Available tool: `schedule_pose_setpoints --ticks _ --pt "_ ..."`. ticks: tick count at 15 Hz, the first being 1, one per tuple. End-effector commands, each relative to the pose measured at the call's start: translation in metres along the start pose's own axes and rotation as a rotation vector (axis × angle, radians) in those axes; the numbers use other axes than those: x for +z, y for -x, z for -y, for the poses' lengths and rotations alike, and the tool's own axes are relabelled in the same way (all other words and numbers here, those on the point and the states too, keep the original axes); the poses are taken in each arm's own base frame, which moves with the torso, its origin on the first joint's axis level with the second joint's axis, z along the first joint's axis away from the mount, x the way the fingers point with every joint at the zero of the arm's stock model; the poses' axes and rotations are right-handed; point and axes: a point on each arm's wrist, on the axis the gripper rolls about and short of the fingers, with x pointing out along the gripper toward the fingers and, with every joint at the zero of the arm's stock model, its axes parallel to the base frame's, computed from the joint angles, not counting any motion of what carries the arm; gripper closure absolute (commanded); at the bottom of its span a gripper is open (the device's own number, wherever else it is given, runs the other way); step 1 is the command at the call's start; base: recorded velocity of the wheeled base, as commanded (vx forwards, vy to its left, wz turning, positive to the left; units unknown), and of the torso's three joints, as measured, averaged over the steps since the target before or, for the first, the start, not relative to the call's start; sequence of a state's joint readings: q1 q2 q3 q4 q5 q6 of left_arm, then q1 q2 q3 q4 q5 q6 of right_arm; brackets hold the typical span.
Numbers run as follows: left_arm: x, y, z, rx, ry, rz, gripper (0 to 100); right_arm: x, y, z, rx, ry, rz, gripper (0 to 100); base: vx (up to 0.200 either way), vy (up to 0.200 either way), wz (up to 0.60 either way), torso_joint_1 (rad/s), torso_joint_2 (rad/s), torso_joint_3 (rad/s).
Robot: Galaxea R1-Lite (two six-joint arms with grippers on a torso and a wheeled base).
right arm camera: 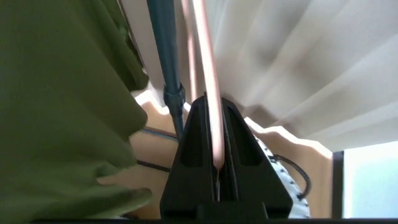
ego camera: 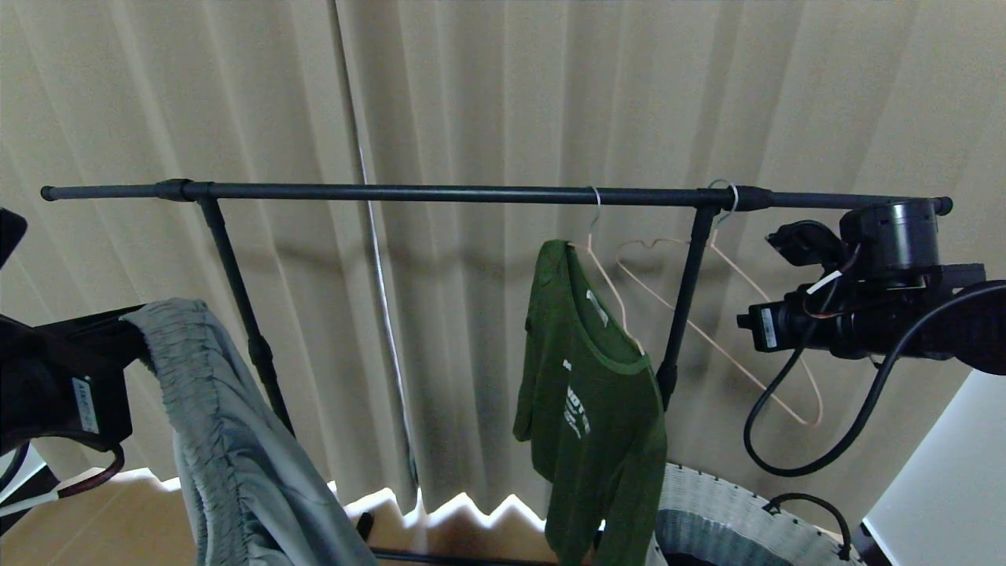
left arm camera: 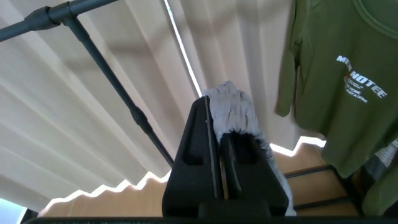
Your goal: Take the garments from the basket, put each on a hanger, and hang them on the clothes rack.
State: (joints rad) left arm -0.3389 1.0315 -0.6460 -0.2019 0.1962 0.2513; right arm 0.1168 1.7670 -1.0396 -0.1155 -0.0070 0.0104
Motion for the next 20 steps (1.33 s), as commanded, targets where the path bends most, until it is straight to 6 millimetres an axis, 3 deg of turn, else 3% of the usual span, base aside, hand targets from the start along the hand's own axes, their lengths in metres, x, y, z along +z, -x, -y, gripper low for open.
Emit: schedule_pose_setpoints --ticks 1,5,9,12,13,16,18,20 --pt "0.000 -0.001 0.000 0.000 -0.001 -0.002 100 0.007 0.018 0.001 -0.002 -0.047 0.051 100 0.000 0.000 0.00 0.000 0.00 0.000" --pt "-0.002 0.000 0.000 0.005 0.001 -0.006 100 0.009 0.045 0.003 -0.001 -0.133 0.108 100 0.000 0.000 0.00 0.000 0.00 0.000" --pt "-0.008 0.004 0.000 0.007 0.000 -0.012 100 -0.009 0.067 0.010 -0.059 -0.150 0.102 100 0.000 0.000 0.00 0.000 0.00 0.000" --pt "-0.010 0.005 -0.002 0.026 0.003 -0.013 100 -0.037 0.079 0.018 -0.163 -0.164 0.117 100 0.000 0.000 0.00 0.000 0.00 0.000" --pt "-0.012 0.005 -0.002 0.029 0.003 -0.021 100 -0.054 0.079 0.021 -0.187 -0.167 0.113 100 0.000 0.000 0.00 0.000 0.00 0.000" --pt "-0.017 0.012 -0.003 0.044 0.008 -0.018 100 -0.077 0.089 0.033 -0.245 -0.172 0.149 100 0.000 0.000 0.00 0.000 0.00 0.000" --pt "-0.019 0.012 -0.008 0.079 0.013 -0.028 100 -0.089 0.097 0.036 -0.262 -0.164 0.179 100 0.000 0.000 0.00 0.000 0.00 0.000" --pt "-0.020 0.011 -0.010 0.095 0.013 -0.038 100 -0.089 0.103 0.037 -0.272 -0.138 0.210 100 -0.200 0.000 0.00 -0.002 0.00 0.007"
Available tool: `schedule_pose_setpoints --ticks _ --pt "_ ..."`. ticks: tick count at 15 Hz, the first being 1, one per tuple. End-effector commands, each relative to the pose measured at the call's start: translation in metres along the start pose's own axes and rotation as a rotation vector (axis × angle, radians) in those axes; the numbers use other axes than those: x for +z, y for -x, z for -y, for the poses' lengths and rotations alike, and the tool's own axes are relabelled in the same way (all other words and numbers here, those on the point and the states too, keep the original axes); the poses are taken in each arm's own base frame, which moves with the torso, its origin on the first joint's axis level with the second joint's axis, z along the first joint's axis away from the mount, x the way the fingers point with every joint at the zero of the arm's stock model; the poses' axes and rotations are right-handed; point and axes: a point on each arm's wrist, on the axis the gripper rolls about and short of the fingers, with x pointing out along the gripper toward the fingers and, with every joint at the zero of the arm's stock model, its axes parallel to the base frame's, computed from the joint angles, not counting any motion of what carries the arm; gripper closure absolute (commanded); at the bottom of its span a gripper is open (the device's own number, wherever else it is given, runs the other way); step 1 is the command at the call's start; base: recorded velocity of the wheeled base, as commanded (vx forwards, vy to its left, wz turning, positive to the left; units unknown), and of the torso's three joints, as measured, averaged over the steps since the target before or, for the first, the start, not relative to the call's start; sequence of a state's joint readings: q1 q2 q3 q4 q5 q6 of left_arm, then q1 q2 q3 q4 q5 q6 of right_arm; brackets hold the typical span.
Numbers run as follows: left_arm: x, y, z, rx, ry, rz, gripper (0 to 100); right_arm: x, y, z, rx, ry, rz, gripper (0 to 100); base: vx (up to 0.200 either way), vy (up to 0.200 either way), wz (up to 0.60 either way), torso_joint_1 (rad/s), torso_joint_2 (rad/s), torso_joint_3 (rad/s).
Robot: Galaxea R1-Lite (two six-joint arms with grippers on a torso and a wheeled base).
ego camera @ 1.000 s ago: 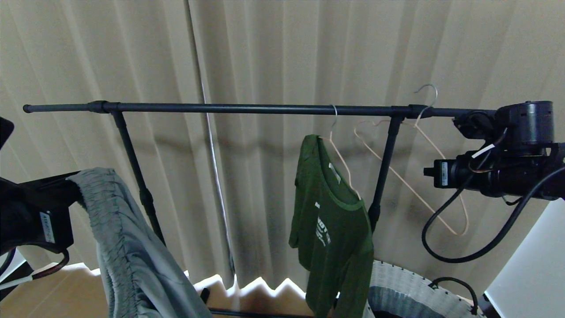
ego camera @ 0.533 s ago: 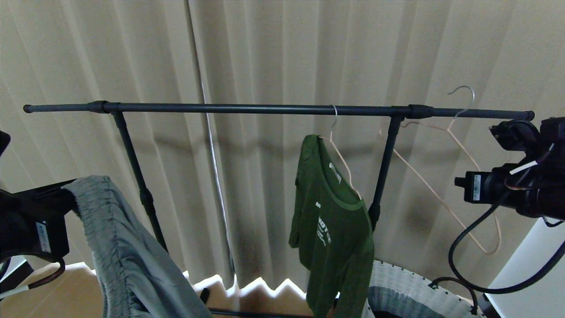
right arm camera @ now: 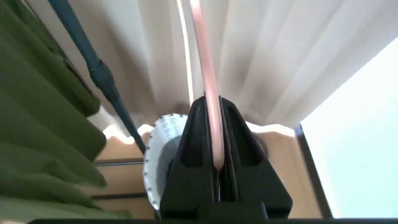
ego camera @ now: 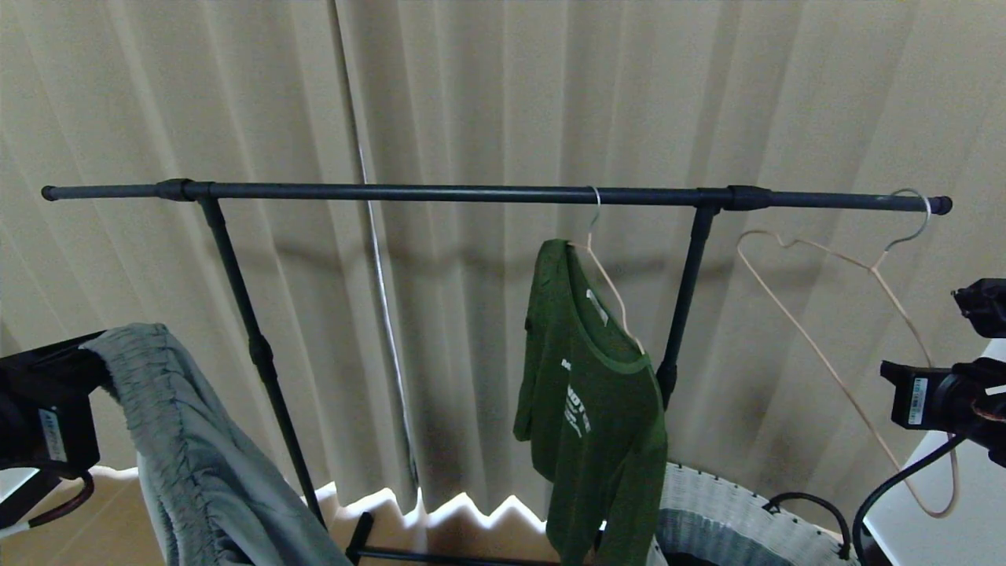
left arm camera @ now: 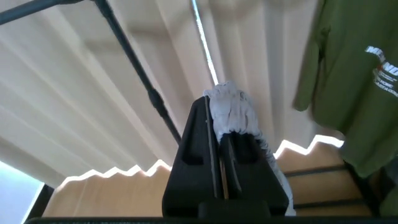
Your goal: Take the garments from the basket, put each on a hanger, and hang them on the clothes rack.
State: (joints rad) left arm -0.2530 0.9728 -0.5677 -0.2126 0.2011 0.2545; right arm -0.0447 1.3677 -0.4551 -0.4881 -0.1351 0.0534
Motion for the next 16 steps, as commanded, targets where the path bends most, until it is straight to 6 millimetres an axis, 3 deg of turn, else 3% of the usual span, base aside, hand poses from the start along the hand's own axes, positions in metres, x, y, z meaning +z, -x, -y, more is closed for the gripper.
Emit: schedule_pose_setpoints --ticks 1,12,16 --pt "-0.003 0.000 -0.001 0.011 0.001 -0.012 100 -0.003 0.009 0.003 -0.009 -0.002 0.015 100 -0.200 0.000 0.00 0.017 0.00 -0.007" --pt "-0.022 0.008 0.002 0.013 0.013 -0.009 100 -0.009 0.031 -0.002 0.035 0.096 0.060 100 -0.200 0.000 0.00 0.001 0.00 0.003" --pt "-0.024 0.007 0.003 0.019 0.021 0.008 100 -0.008 0.041 -0.005 0.068 0.105 0.094 100 0.000 0.000 0.00 0.000 0.00 0.000"
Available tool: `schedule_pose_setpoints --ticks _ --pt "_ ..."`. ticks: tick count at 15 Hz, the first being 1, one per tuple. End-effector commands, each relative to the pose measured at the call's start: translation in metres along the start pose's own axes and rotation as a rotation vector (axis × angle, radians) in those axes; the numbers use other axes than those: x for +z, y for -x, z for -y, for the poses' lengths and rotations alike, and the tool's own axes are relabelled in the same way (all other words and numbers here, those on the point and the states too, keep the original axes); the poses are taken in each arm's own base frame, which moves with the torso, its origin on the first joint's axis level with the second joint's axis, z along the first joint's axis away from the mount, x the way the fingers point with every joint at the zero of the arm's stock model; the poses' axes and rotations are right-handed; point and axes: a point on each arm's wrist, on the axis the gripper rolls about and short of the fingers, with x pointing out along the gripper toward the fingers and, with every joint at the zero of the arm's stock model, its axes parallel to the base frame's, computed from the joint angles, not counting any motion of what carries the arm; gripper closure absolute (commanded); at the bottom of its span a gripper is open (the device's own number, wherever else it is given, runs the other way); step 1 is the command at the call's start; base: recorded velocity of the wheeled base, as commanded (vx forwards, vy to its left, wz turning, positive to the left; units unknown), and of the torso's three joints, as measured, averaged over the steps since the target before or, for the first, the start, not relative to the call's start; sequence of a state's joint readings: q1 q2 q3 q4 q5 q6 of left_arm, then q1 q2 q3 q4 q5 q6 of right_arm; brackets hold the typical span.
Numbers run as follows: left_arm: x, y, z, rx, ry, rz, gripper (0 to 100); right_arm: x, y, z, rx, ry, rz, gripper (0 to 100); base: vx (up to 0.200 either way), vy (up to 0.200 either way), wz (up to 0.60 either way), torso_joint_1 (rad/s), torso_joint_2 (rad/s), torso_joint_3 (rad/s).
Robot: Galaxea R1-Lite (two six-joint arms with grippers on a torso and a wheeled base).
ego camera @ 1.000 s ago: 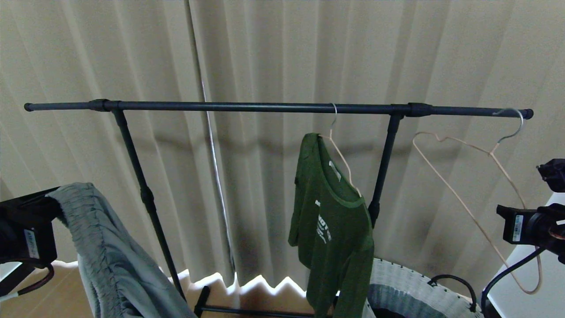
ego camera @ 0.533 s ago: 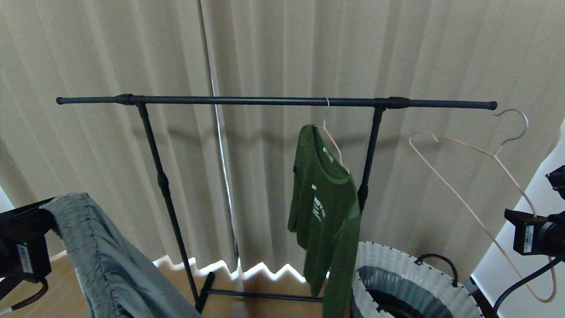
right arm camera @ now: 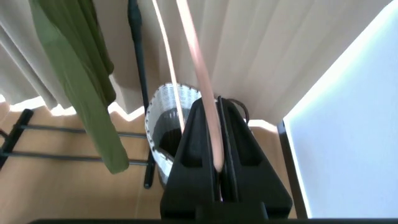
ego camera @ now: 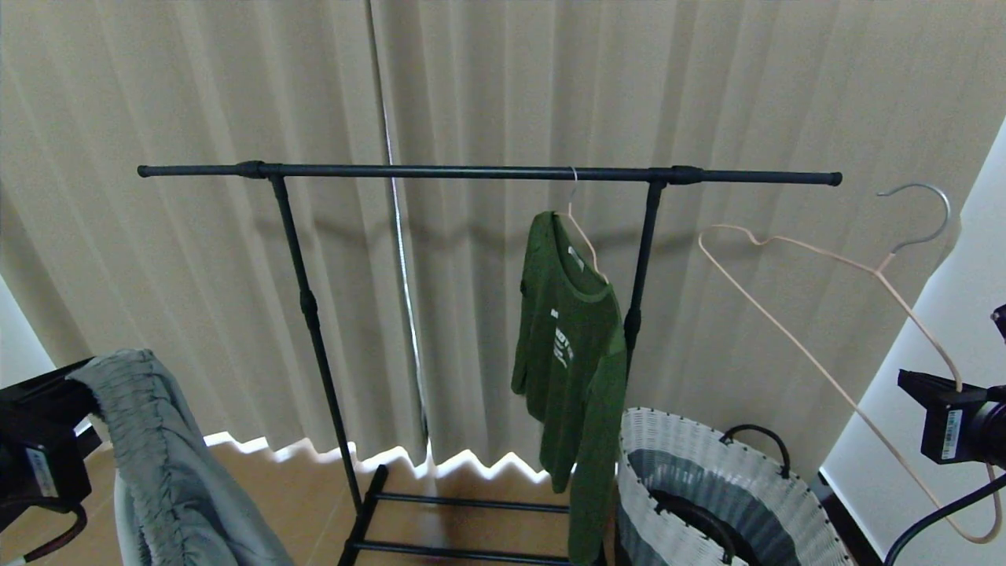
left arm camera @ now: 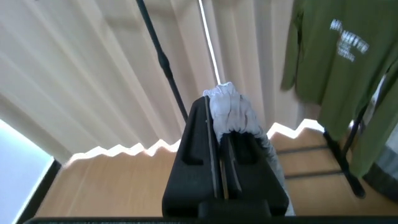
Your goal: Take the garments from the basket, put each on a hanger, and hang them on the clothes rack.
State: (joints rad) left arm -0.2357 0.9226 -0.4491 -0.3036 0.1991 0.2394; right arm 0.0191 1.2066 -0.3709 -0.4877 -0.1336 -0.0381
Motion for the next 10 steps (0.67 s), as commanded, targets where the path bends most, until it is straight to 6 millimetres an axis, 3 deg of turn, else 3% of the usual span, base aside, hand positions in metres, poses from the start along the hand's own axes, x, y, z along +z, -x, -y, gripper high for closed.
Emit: schedule_pose_setpoints --ticks 1,6,10 --pt "-0.004 -0.001 0.000 0.009 -0.003 -0.020 100 0.001 0.004 -0.001 0.006 0.000 0.017 100 0.000 0.000 0.00 0.000 0.00 0.000" --pt "-0.006 -0.002 -0.003 0.035 0.002 -0.034 100 0.001 0.004 -0.002 0.019 0.004 0.020 100 0.000 0.000 0.00 0.000 0.00 0.000" --pt "-0.007 -0.002 -0.004 0.043 -0.005 -0.038 100 0.003 0.017 -0.001 0.022 0.003 0.058 100 0.000 0.200 0.00 0.000 0.00 0.002"
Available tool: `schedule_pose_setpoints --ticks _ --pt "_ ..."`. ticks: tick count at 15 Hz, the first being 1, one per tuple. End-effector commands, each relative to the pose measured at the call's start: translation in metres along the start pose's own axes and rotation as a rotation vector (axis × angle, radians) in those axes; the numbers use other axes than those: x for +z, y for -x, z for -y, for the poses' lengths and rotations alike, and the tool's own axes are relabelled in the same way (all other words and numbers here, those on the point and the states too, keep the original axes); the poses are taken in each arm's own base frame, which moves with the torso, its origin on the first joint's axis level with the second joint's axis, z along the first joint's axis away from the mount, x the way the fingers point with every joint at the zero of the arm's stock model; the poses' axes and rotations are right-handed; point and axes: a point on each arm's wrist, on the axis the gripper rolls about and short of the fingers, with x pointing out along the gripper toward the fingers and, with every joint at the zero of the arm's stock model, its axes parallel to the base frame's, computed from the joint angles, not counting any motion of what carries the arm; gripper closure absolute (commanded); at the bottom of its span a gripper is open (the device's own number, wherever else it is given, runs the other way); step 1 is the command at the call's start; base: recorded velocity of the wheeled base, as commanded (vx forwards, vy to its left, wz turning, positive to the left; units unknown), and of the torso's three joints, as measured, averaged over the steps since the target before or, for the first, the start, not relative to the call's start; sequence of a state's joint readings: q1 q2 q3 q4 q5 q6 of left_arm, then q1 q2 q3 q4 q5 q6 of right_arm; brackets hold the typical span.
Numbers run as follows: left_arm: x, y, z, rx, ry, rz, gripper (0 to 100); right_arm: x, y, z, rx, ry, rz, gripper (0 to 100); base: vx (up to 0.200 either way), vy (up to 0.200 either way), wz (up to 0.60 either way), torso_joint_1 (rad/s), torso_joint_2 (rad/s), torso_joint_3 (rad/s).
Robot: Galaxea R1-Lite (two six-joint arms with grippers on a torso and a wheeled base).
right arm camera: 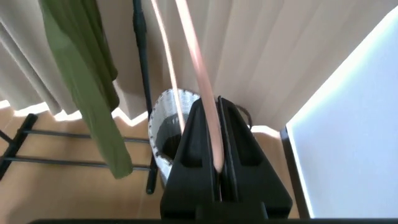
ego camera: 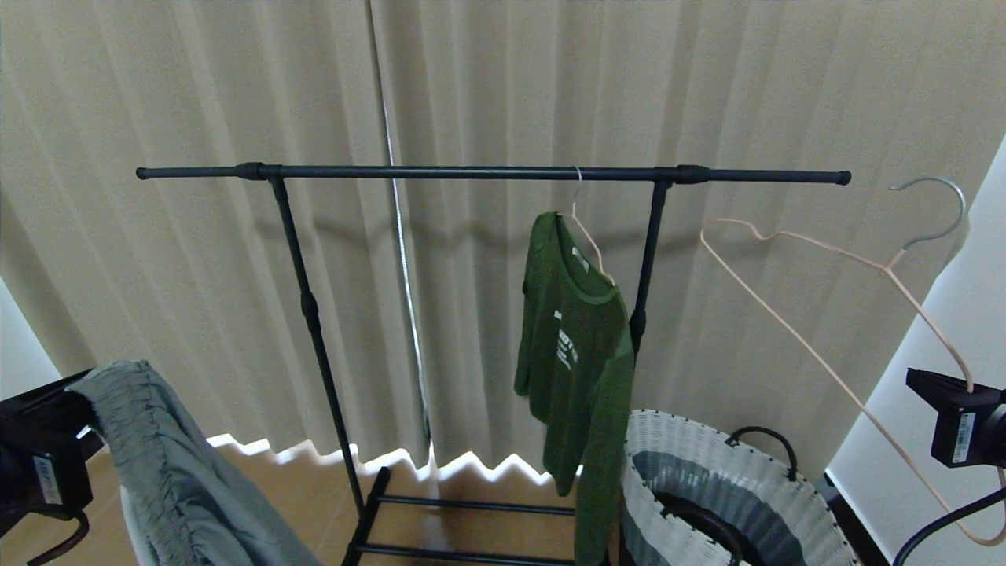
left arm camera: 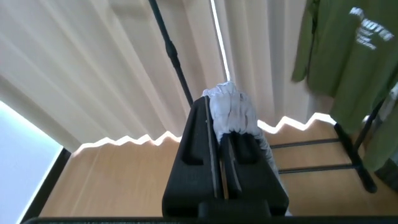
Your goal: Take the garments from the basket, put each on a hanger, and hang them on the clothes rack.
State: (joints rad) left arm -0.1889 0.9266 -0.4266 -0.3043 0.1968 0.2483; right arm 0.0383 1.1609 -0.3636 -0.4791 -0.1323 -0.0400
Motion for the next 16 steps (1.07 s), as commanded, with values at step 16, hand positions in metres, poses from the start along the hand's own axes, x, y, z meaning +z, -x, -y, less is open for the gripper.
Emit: schedule_pose_setpoints --ticks 16 --pt "0.019 -0.010 0.010 -0.088 -0.059 0.037 100 0.007 0.030 -0.011 0.119 0.019 0.122 100 0.000 0.100 0.00 0.004 0.00 0.001"
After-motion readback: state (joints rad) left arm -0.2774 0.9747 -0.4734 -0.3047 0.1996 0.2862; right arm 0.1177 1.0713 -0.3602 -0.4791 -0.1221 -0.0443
